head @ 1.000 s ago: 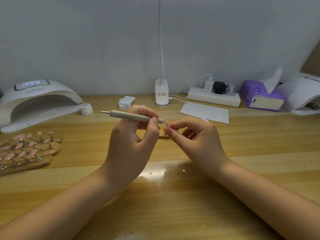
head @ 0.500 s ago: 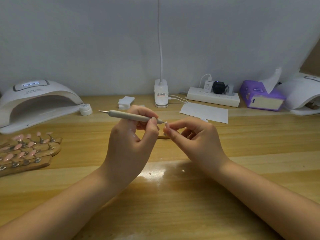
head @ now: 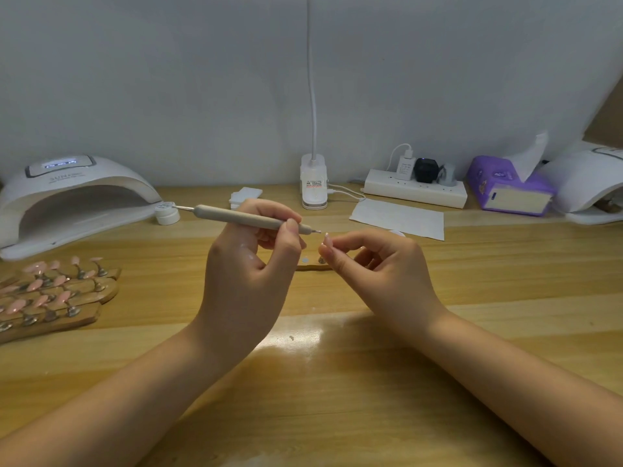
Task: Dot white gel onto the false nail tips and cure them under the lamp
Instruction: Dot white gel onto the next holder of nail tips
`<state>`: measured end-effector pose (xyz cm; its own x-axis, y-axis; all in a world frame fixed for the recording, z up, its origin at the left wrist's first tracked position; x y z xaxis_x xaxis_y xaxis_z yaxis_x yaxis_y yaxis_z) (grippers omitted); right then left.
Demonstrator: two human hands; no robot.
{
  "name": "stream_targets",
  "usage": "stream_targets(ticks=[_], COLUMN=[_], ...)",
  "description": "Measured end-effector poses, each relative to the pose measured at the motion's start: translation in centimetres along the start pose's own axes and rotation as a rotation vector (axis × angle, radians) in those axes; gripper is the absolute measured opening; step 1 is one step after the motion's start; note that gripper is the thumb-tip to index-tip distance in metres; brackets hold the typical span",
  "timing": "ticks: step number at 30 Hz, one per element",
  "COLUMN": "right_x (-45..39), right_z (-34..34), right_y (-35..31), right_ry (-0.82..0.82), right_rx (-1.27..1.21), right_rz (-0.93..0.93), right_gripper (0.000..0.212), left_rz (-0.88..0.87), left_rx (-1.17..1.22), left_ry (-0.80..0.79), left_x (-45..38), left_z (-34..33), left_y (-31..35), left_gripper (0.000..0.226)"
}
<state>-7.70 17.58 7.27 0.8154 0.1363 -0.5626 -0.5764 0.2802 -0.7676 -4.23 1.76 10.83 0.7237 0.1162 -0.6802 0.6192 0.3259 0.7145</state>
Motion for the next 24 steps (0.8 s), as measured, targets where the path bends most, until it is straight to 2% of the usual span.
stream_targets(ticks=[24], right_x=[-0.05], right_z=[-0.05], right_y=[-0.24], right_ry=[0.003], right_rx=[0.003], right_rz=[0.038], right_gripper=[0.012], left_rz=[-0.009], left_rx=[-0.039], left_ry=[-0.031], left_x=[0.2], left_z=[-0.26], left_y=[0.01], left_gripper=[0.006])
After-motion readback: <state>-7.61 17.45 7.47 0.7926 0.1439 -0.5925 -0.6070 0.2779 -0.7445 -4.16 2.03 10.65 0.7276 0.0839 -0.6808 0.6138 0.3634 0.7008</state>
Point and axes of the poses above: each hand's wrist, its own x-axis away from the middle knuckle, its own z-axis out of the back of the hand, y = z × x, the point moved 7 cm from there along -x, towards the middle knuckle, and after that the axes turned 3 degrees about -x, right-handed, at the moved point
